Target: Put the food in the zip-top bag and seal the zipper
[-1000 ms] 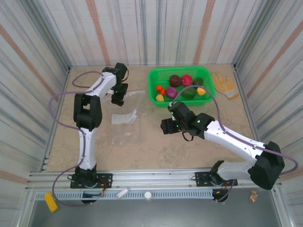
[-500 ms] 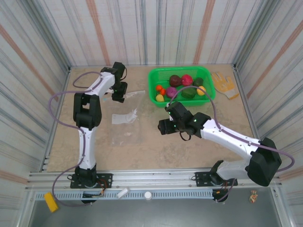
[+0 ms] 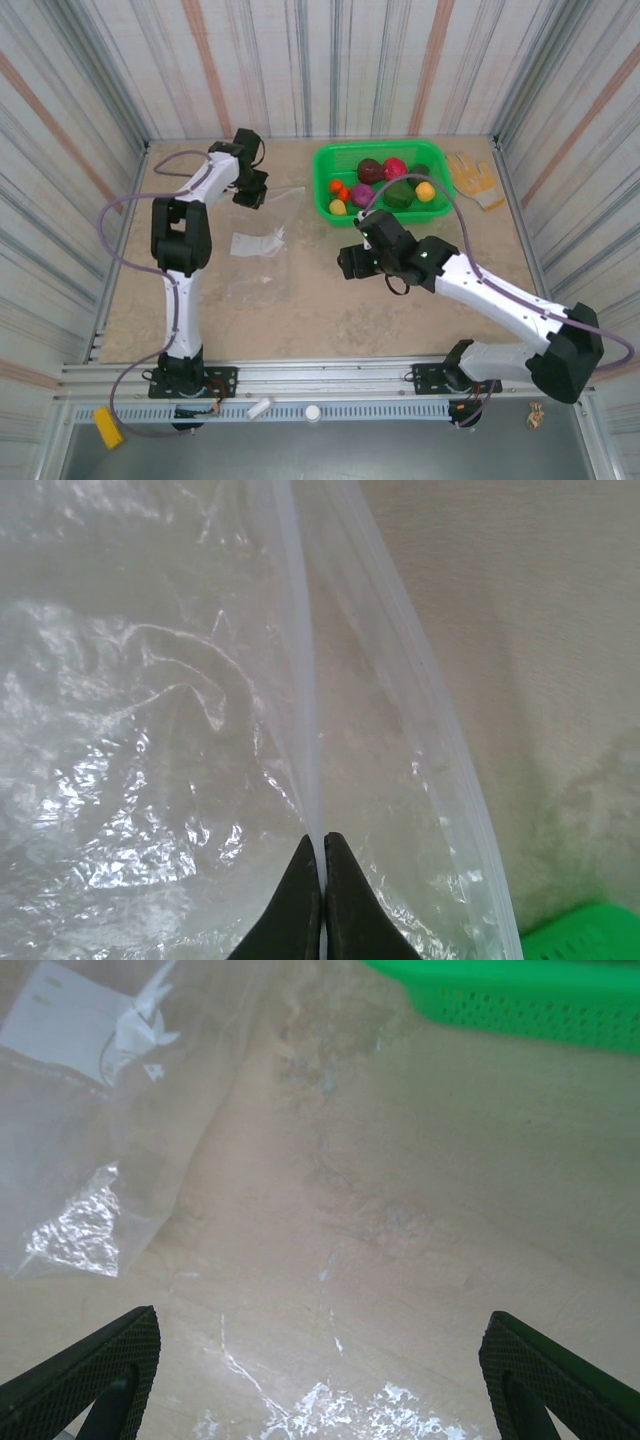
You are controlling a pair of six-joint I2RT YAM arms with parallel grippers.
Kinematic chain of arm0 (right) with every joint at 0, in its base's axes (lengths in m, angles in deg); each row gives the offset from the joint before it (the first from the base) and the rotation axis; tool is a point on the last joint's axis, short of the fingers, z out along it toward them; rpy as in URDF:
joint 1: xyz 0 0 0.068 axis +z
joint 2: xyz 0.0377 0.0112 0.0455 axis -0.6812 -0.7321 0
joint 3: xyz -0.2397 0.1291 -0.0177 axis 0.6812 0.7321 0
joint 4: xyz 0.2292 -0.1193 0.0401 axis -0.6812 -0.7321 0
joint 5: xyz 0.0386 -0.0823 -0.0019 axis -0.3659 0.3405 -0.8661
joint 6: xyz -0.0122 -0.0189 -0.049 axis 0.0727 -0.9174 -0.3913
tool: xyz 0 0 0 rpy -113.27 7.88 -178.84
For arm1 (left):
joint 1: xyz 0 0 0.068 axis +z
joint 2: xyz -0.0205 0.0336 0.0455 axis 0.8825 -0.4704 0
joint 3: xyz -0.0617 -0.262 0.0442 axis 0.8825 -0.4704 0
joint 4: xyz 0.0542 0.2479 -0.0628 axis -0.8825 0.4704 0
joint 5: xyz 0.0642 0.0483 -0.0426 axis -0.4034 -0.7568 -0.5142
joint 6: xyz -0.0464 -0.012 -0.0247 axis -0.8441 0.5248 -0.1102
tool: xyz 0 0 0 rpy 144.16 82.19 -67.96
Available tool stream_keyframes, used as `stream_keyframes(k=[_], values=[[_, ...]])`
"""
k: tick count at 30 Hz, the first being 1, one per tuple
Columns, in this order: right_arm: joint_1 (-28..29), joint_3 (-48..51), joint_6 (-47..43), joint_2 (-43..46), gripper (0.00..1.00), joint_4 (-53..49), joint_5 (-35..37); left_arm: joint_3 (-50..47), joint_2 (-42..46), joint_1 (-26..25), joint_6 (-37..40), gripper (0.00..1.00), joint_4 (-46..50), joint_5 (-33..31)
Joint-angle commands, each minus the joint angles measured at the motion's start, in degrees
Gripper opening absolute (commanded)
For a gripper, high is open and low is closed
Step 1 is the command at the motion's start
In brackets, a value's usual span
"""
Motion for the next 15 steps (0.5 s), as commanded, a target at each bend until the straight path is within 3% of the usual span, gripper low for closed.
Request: stream_keyframes(k=[1, 7, 11, 15], values=[[0.02, -2.74, -2.32, 3.95, 0.86, -2.63, 3.49, 4.73, 7.07, 0.23, 13.86, 0.00, 2.21, 0.14], [-1.06, -6.36, -5.15, 6.85, 0.86, -3.17, 4.64, 4.16, 17.83, -3.62, 35.60, 0.00, 3.12, 5.75], [-3.67, -6.55, -5.00, 9.49, 0.85, -2.30, 2.64, 0.87, 25.29, -9.27, 51.34, 0.00, 5.93, 9.27], [-11.28, -5.87, 0.57, 10.92, 0.84, 0.89, -13.02, -7.51, 33.10, -15.65, 59.55, 0.01, 7.07, 7.99]])
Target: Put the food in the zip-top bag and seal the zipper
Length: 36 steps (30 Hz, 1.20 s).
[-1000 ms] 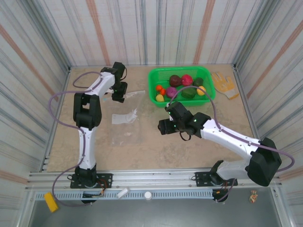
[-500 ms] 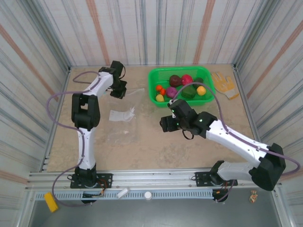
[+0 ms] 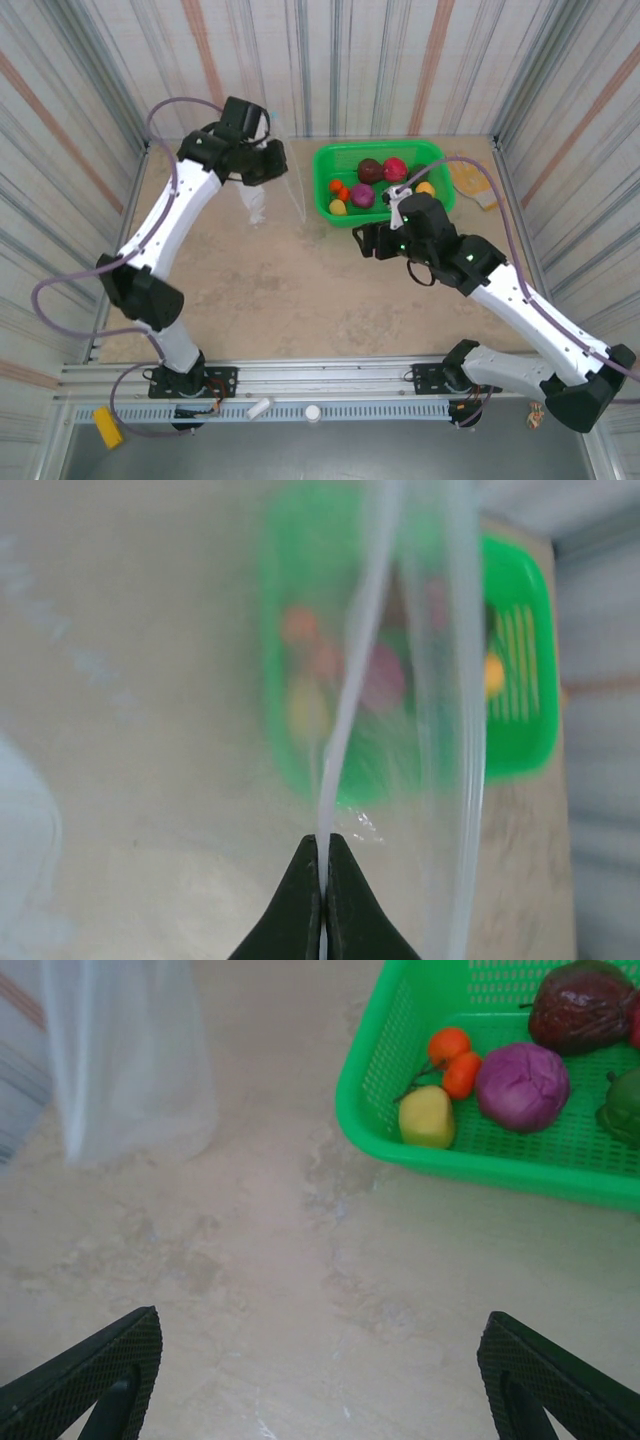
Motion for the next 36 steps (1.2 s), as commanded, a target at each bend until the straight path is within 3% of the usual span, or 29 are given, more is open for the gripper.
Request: stream_keyframes(k=[1, 4, 13, 15, 20, 22, 24, 28, 31, 33, 36], values=[[-5.21, 0.38, 4.65, 1.38, 0.83, 3.37, -13.76, -5.02, 3.45, -4.03, 13.89, 0.01, 6.93, 0.01], [-6.07, 1.69, 6.55, 0.41, 0.83, 8.36, -22.44, -6.81, 4.00, -6.16, 15.30, 0.01, 9.30, 2.68], [0.14, -0.76, 8.00, -9.02, 0.87, 10.77, -21.63, -15.47, 7.14, -7.85, 8.43, 0.00, -0.21, 15.23], [0.08, -0.91, 8.53, -10.45, 0.87, 11.12, -20.70, -16.13, 7.14, -8.35, 6.49, 0.00, -1.34, 14.65], [-0.35, -2.51, 6.58, -15.16, 0.83, 8.89, -18.56, -21.23, 10.82, -11.47, -2.62, 0.00, -1.04, 6.25], [-0.27, -3.41, 5.89, -17.23, 0.76, 6.74, -16.89, -24.79, 14.02, -12.70, -5.30, 0.00, -0.91, 4.97], [-0.46, -4.02, 5.22, -18.65, 0.60, 4.95, -15.76, -28.01, 17.31, -13.03, -6.86, 0.00, -0.22, 3.83], [-1.54, -4.52, 3.59, -20.25, 0.31, 2.97, -16.54, -25.78, 20.36, -8.88, -3.45, 0.00, 9.22, 0.18], [-2.24, -5.32, 2.59, -21.66, 0.16, 2.44, -18.31, -24.87, 20.77, -11.14, -1.14, 0.00, 10.72, -4.78], [-2.36, -6.35, 1.91, -23.09, 0.09, 2.27, -19.20, -25.71, 20.00, -11.16, -0.82, 0.00, 8.26, 0.26], [-2.46, -8.21, 0.69, -24.92, 0.07, 1.60, -18.79, -24.13, 17.83, -10.21, 1.14, 0.00, 5.58, 10.07]])
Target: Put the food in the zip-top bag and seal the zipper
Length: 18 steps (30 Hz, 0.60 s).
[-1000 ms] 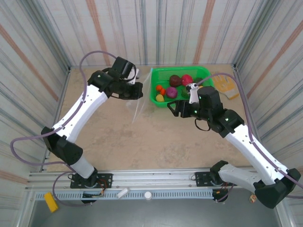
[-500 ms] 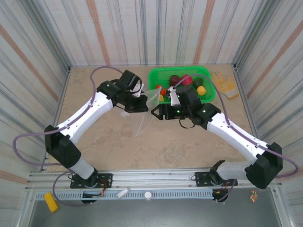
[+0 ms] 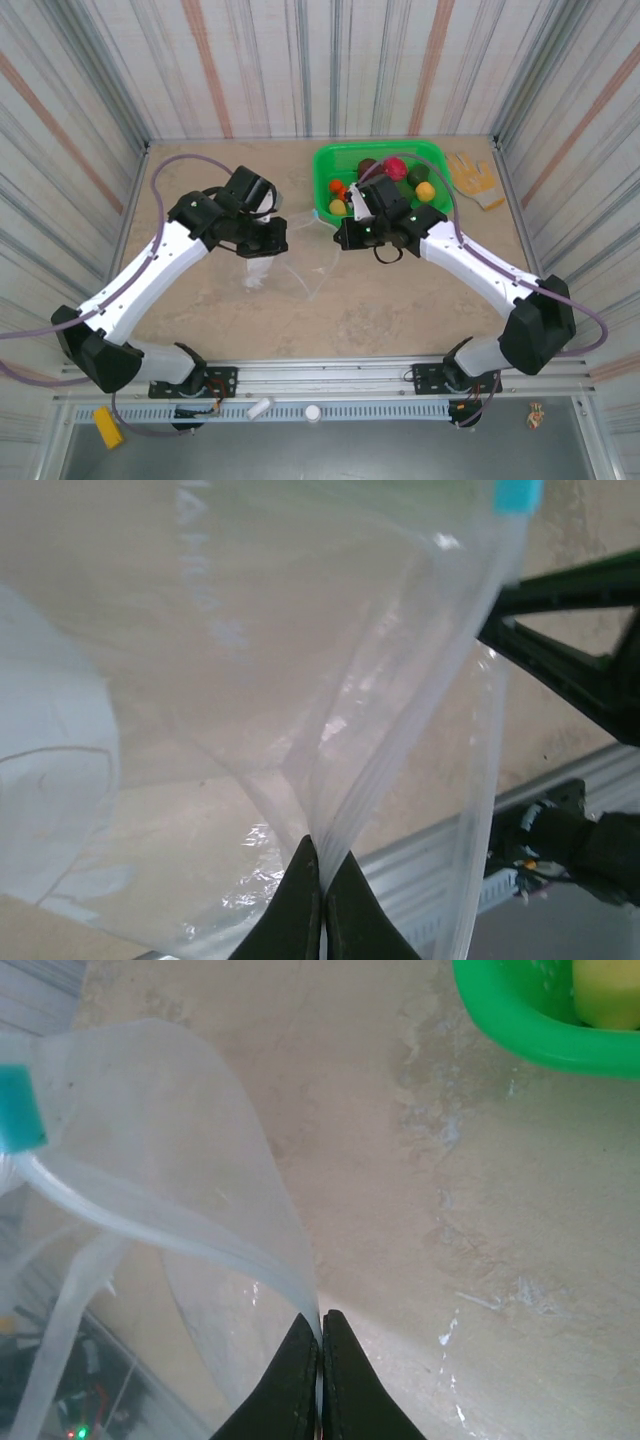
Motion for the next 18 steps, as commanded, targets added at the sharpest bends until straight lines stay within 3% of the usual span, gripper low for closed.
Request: stream_keyframes(k=[1, 4, 8, 11, 12, 16, 18], values=[[-0.68, -2.93, -2.77, -1.88, 0.07, -2.28, 0.37, 2.64, -2.06, 0.47, 3.43, 0.00, -0.69, 6.87], [-2.41, -3.34, -3.13, -3.36, 0.07, -1.33, -0.69, 3.43, -2.87, 1.17, 5.02, 0.00, -1.67, 5.38], [-3.72, -5.94, -5.16, -5.86, 0.12, -1.49, -3.83, 2.50, -3.69, 6.63, 3.47, 0.00, -5.52, 9.57], [-3.72, -7.11, -6.47, -5.91, 0.47, 1.14, -6.85, -1.33, -2.39, 9.80, 3.01, 0.00, -11.98, 5.80], [-3.92, -7.84, -5.65, -5.68, 0.54, 1.53, -6.00, -2.26, -2.31, 11.18, 2.47, 0.00, -13.64, 5.89], [-6.03, -12.01, -7.12, -5.30, 0.55, -1.29, 4.79, -5.04, -2.04, 14.47, 1.25, 0.00, -16.88, 6.31], [-8.82, -14.74, -6.61, -6.82, 0.54, -3.42, 6.15, -7.61, -2.10, 15.43, 0.26, 0.00, -19.92, 8.04]])
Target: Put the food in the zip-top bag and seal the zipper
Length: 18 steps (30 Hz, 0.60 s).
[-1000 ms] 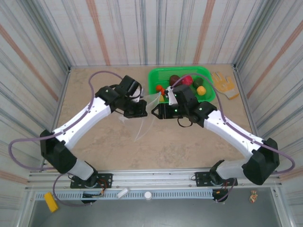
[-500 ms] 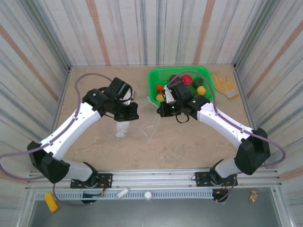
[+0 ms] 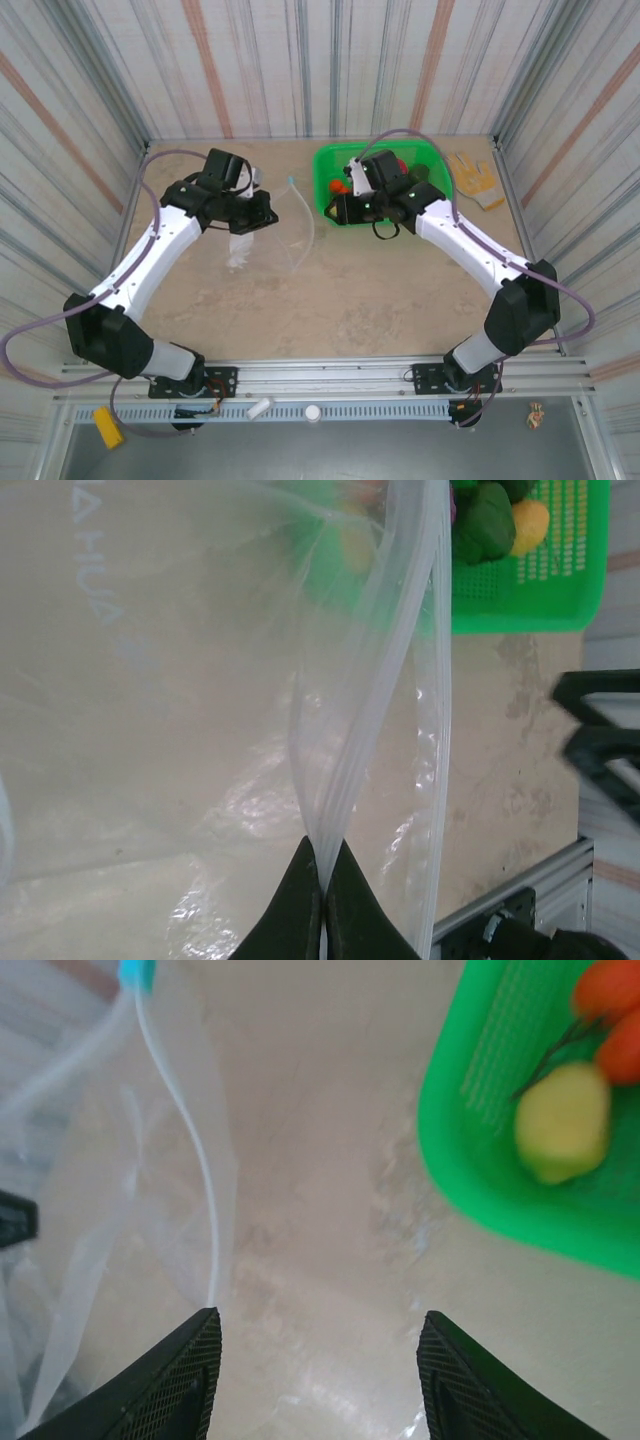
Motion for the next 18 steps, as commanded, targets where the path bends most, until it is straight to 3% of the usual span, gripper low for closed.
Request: stream_keyframes(k=[1, 6, 11, 18], values=[[-4.19, -4.92, -0.85, -1.95, 0.53, -4.34, 6.46, -3.39, 0.71, 0.98, -1.62, 0.00, -5.89, 2.74], [-10.44, -8.23, 0.38, -9.28, 0.36, -10.05, 12.24, -6.31, -1.23, 0.98, -3.15, 0.00, -9.58, 7.35], [-13.03, -8.43, -3.15, -15.30, 0.27, -10.78, 20.72, -11.96, 0.21, -0.67, -4.06, 0.00, -14.93, 8.25], [-12.22, -11.71, -7.64, -22.62, 0.27, -14.43, 21.46, -14.16, 4.02, -3.58, -2.56, 0.00, -9.50, 4.87]])
